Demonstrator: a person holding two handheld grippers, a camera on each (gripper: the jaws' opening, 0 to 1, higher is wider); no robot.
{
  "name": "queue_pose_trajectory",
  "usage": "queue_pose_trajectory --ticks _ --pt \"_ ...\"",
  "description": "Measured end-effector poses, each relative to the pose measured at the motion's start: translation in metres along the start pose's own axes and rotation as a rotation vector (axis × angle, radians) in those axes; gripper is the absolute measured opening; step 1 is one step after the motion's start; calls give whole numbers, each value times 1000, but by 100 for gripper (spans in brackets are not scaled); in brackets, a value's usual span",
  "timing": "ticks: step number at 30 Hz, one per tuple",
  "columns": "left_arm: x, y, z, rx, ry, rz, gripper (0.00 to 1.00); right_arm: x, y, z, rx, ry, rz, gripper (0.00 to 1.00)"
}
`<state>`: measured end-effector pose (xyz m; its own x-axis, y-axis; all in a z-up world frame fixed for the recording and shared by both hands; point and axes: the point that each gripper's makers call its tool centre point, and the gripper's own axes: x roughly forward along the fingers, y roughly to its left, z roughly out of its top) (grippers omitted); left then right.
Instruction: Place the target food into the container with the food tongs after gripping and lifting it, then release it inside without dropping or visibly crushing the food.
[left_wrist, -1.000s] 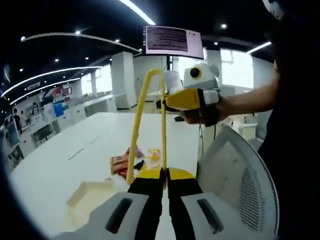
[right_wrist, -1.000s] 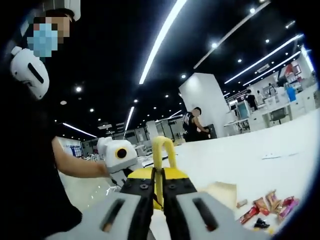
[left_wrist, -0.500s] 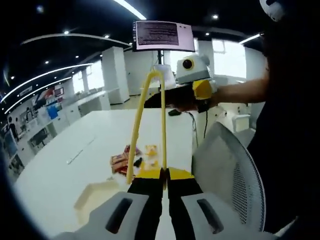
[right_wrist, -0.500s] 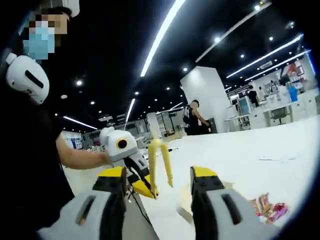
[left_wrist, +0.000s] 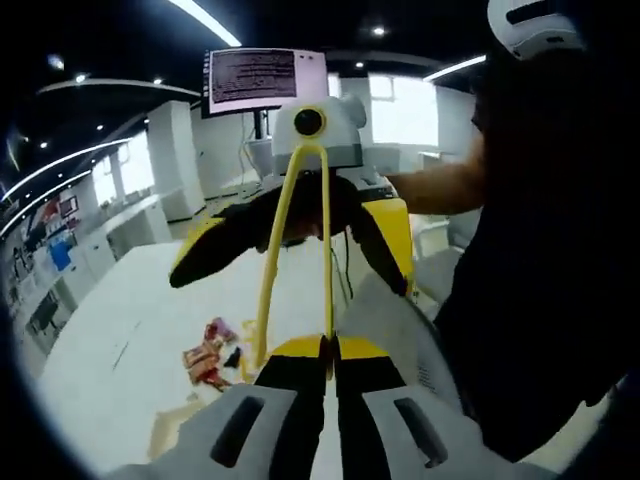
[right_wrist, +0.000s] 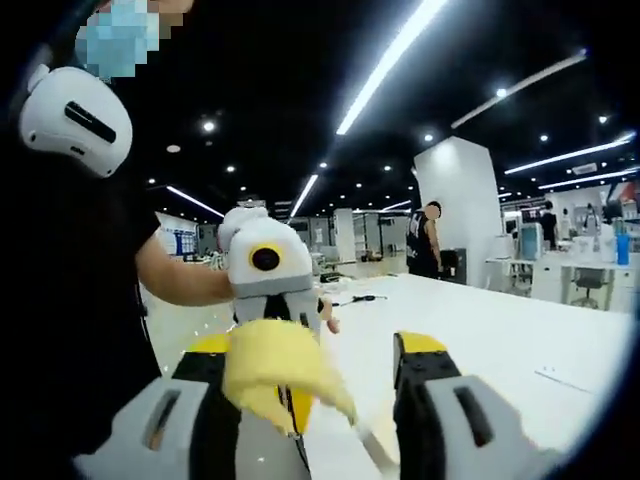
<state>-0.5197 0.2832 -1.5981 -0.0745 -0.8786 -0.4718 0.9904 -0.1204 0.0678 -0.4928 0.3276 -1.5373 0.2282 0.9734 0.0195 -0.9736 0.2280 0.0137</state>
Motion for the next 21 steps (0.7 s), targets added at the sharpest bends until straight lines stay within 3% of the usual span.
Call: queue_pose_trajectory --ticks 6,11,21 --pt "0 -4 18 -3 -15 -58 0 5 10 5 25 -37 46 61" --pt "5 -7 14 -15 19 -92 0 6 13 7 21 -38 53 59" --pt "6 -5 16 -18 22 -94 0 4 15 5 16 -24 62 55"
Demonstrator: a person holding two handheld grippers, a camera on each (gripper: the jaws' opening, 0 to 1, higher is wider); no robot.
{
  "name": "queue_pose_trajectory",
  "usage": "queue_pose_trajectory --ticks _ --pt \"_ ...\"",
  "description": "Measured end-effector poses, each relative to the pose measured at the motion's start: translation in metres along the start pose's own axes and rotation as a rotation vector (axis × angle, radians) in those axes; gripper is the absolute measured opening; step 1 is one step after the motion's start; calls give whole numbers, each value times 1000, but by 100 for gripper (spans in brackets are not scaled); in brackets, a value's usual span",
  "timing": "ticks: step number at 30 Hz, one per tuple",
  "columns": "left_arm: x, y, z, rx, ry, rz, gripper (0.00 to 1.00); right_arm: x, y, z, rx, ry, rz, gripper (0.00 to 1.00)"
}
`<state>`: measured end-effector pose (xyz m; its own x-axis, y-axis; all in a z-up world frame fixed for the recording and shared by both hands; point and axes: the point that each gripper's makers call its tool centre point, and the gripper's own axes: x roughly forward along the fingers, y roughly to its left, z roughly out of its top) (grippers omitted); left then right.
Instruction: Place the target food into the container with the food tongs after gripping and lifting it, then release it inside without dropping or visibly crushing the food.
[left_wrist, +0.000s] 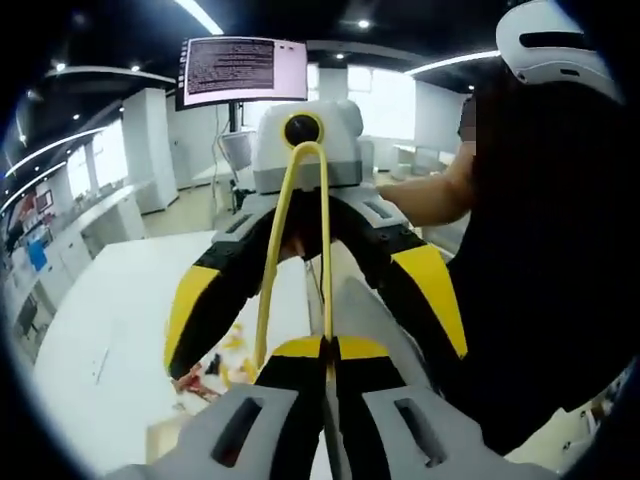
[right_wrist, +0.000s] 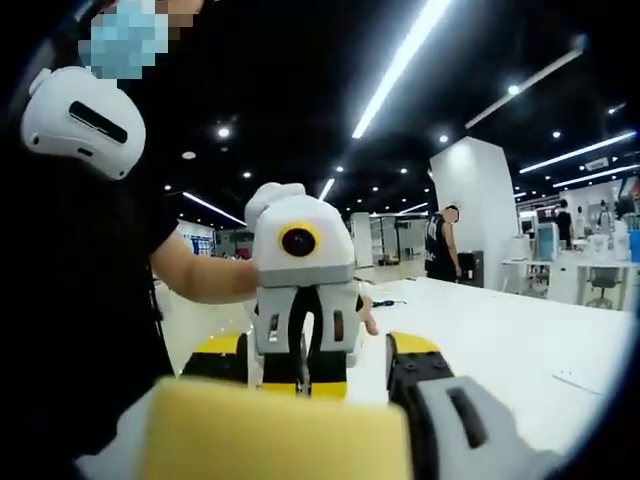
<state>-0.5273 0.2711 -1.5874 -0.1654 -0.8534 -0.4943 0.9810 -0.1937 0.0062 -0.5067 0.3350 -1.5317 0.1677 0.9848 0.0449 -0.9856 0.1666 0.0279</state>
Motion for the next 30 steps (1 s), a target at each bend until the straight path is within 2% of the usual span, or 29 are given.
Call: queue_pose_trajectory --ticks 3,6,12,17,22,23,25,28,30 --pt "-1 -2 0 -3 4 -7 0 -1 0 -2 4 5 2 50" --pt "-2 -5 2 4 2 -15 0 -2 -1 -4 -1 22 3 41" --pt "-4 -5 3 30 25 0 0 -1 -2 0 6 -4 4 41" --pt "-4 -3 5 59 35 26 0 -2 -2 3 1 -24 4 36" --pt "-2 -3 9 77 9 54 0 -9 -10 11 -12 -70 -34 27" --pt "-2 0 12 109 -9 76 1 -9 -10 10 0 -67 -33 27" --pt "-3 1 11 70 -31 86 0 -10 -10 11 -3 -73 -37 26" --pt "1 7 6 59 -34 102 0 -8 -11 5 -37 -47 -47 24" --pt "0 6 7 54 -43 104 0 -9 -12 5 -27 -45 -47 24"
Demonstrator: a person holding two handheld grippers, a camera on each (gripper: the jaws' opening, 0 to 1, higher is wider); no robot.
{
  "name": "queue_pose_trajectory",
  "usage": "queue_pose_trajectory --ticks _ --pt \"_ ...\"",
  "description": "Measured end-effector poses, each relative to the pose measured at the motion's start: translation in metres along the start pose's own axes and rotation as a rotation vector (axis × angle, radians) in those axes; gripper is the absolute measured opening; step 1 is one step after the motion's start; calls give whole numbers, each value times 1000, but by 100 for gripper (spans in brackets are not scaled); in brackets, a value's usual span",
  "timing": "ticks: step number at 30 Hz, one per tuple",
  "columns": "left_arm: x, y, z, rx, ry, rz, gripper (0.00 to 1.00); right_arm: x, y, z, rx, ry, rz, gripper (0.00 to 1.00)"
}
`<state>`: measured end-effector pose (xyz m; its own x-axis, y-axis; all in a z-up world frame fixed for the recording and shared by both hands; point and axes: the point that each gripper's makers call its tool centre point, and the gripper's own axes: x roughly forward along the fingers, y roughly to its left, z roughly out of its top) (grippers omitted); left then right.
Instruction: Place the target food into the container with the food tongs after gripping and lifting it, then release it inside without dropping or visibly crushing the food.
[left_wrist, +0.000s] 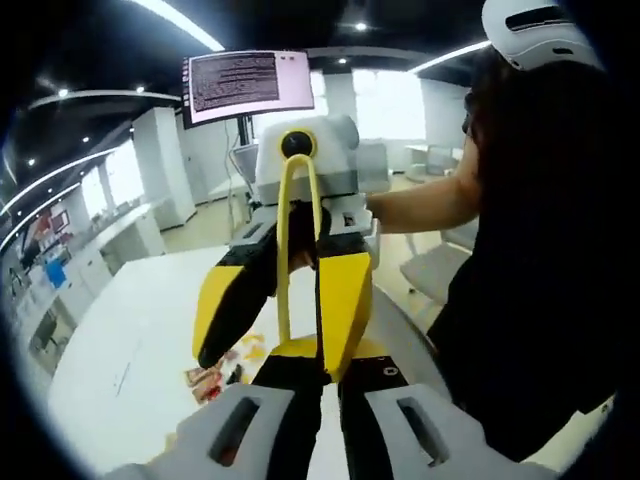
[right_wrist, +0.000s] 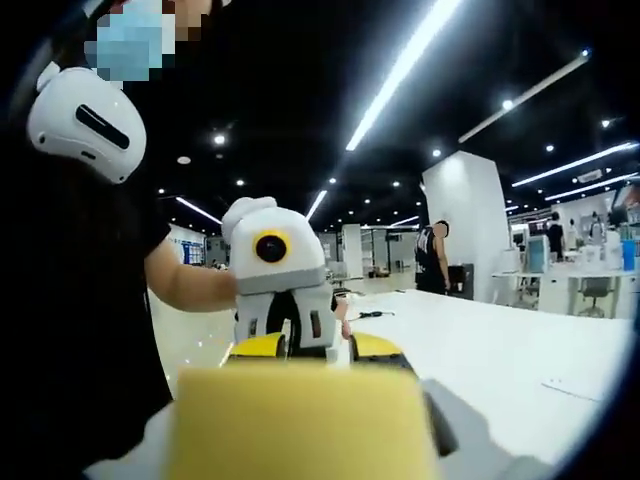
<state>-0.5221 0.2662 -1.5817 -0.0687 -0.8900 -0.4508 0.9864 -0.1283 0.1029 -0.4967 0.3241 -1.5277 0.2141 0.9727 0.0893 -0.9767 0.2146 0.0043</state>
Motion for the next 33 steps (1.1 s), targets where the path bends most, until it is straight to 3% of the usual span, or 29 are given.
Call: queue_pose_trajectory --ticks 3,5,7,11,14,18,25,29,33 --pt "-3 0 1 -10 -18 6 3 -3 -2 7 23 -40 -9 24" --pt "-3 -2 -9 -61 13 5 18 -8 -8 16 35 -90 -35 24" --pt "-1 -2 -12 -71 -5 9 23 -14 -12 28 71 -152 -42 24" --pt "-5 2 15 -190 -211 29 11 -22 -13 45 108 -234 -31 25" --pt "-10 7 23 -250 -311 39 4 -25 -12 50 127 -266 -22 24" --pt "-15 8 33 -305 -399 38 4 -22 -10 48 132 -259 -19 24" --pt "-17 2 31 -316 -403 19 0 -18 -5 44 150 -243 1 28" --pt "-16 -7 33 -245 -342 -2 0 -17 2 41 134 -190 45 31" --pt "-17 -8 37 -222 -330 -6 0 -19 4 43 118 -170 50 34"
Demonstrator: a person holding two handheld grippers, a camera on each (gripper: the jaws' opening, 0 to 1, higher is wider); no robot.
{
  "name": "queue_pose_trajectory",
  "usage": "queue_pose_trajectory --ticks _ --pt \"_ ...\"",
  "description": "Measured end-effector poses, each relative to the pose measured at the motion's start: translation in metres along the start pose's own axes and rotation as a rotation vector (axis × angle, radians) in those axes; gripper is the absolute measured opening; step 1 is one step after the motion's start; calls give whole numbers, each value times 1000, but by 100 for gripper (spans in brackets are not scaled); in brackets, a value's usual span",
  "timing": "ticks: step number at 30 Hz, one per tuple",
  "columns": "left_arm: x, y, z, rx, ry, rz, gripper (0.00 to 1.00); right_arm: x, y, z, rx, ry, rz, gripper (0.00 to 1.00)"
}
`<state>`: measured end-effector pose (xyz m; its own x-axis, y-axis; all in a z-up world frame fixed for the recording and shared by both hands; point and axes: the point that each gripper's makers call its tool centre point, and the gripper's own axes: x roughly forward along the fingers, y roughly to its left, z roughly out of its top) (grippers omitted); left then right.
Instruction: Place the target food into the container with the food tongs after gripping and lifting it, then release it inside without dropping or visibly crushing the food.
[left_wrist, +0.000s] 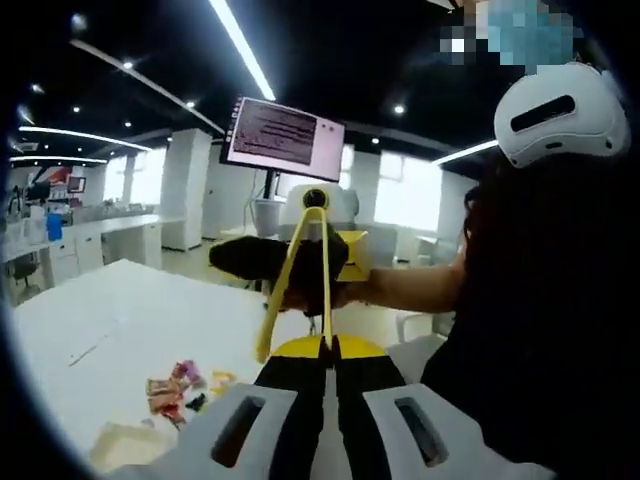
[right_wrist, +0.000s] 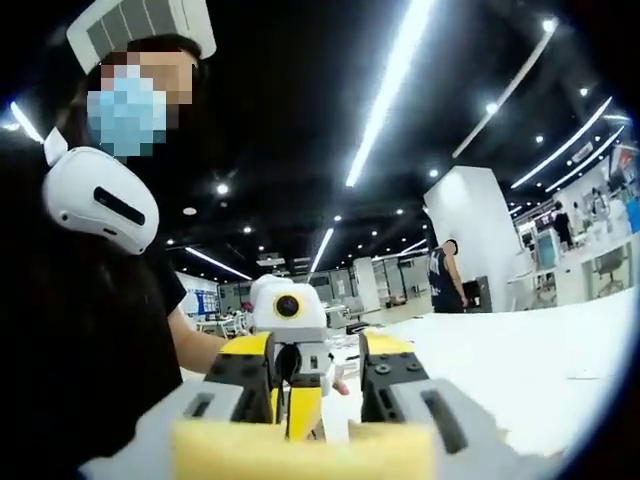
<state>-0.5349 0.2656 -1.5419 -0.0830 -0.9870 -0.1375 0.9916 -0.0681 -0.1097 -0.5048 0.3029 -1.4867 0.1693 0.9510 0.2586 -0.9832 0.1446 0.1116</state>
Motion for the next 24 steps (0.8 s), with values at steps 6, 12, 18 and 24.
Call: queue_pose_trajectory --ticks 6,12,18,24 --pt "-5 3 -2 27 34 13 0 -9 -1 -17 -23 126 -22 34" --pt "-4 5 2 27 19 23 0 -11 0 -21 -8 139 -27 42" --pt "-5 4 3 34 21 19 0 -12 2 -30 10 173 -19 43" --pt "-7 2 6 28 46 -10 0 -14 3 -33 -5 206 -5 38"
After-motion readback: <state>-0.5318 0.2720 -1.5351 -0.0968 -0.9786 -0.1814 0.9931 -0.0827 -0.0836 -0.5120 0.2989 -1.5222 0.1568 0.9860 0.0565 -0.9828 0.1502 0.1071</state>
